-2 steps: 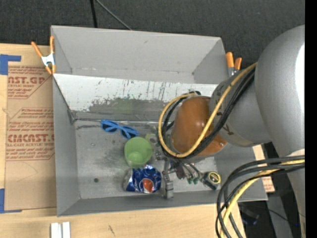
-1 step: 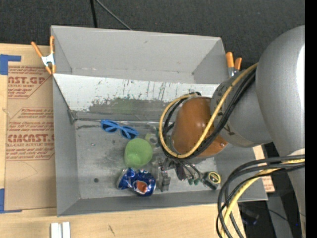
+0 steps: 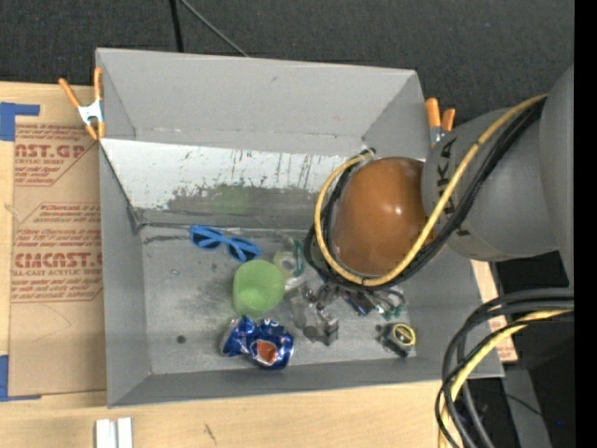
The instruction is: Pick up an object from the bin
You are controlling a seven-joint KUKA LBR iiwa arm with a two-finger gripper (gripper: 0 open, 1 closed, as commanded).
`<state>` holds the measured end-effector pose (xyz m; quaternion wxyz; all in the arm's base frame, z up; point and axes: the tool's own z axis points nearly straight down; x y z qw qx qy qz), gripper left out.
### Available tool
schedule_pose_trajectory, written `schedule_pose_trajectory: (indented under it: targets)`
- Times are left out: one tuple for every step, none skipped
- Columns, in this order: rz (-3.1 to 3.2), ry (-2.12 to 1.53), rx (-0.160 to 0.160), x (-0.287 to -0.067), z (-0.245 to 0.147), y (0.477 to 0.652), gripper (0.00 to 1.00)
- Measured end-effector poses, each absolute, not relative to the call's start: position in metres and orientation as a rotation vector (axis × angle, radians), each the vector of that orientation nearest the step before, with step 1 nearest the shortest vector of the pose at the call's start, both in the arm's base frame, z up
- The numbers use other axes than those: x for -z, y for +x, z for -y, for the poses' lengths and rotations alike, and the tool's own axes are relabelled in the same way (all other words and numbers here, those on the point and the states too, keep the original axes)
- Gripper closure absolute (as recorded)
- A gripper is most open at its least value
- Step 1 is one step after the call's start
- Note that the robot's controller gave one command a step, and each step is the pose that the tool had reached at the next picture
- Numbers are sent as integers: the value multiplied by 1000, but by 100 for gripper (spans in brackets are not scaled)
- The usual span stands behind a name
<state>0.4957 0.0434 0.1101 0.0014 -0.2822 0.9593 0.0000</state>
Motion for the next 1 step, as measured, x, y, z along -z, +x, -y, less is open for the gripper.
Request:
schedule_pose_trajectory:
  targets:
    - [-3013,-886,-1,-109,-44,495,0]
